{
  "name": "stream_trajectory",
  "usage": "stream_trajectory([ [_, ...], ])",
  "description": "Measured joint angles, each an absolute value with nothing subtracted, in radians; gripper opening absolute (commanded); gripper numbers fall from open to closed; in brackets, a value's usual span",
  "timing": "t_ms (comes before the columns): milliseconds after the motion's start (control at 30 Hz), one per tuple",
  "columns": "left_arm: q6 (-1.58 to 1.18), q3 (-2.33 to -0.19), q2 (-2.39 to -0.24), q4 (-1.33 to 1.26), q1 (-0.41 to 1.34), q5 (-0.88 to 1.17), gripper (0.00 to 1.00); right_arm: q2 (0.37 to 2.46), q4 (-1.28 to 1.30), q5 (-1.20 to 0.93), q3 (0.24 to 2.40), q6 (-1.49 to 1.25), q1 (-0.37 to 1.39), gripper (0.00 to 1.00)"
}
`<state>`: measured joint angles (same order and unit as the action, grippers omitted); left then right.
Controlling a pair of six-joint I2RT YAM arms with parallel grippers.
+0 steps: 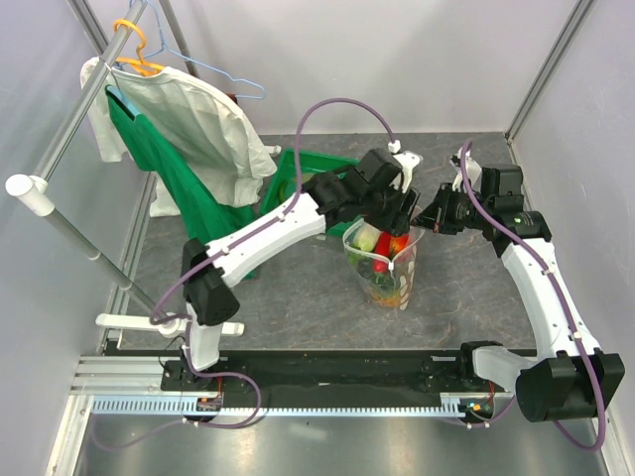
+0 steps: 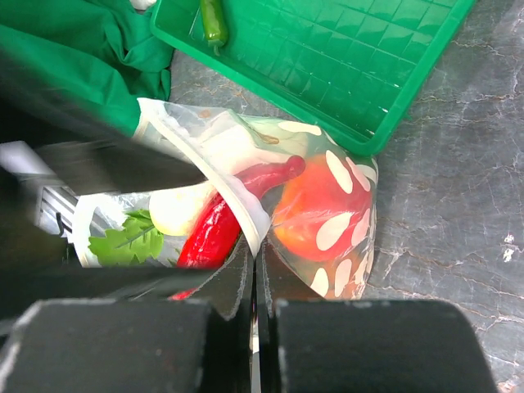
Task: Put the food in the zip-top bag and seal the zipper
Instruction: Place the fake vegetable in the zipper food storage bag, then pick up the fake vegetable from the bin.
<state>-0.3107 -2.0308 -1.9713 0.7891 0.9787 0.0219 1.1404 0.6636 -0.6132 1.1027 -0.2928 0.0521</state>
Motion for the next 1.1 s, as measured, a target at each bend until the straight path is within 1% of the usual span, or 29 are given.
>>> stream_trajectory([
  [100,-0.273,-1.991,-1.874,0.757,0.978,0.049,0.66,1.140,0.664,-0.613,1.103,-0.293,0.051,0.00],
  [233,-0.208,-1.982,-1.728,0.674,0.948,0.064,0.71,1.140,0.664,-0.612,1.103,-0.293,0.050,0.00],
  [333,-0.161,-2.002,-1.662,0.634,0.880,0.050,0.71,1.140,0.664,-0.609,1.103,-0.293,0.050,0.00],
  [367,-0.152,-2.015,-1.659,0.631,0.855,0.043,0.68,1.140,0.664,-0.607,1.103,-0.292,0.050,0.00],
  [400,-0.137,-2.029,-1.663,0.628,0.822,0.027,0.68,1.140,0.664,-0.606,1.103,-0.292,0.050,0.00],
  [500,-0.084,-2.033,-1.709,0.627,0.724,-0.045,0.66,1.140,0.664,-0.605,1.103,-0.292,0.050,0.00],
  [633,-0.042,-2.012,-1.829,0.636,0.645,-0.127,0.62,1.141,0.664,-0.604,1.103,-0.292,0.050,0.00],
  [667,-0.036,-2.006,-1.866,0.641,0.632,-0.143,0.60,1.141,0.665,-0.604,1.103,-0.292,0.050,0.00],
  [867,-0.043,-1.986,-2.024,0.693,0.589,-0.220,0.60,1.141,0.665,-0.601,1.103,-0.292,0.050,0.00],
  [967,-0.083,-1.987,-2.078,0.717,0.572,-0.255,0.58,1.142,0.665,-0.601,1.103,-0.292,0.050,0.00],
  [1100,-0.158,-1.987,-2.137,0.759,0.549,-0.285,0.57,1.142,0.665,-0.600,1.103,-0.289,0.050,0.00],
])
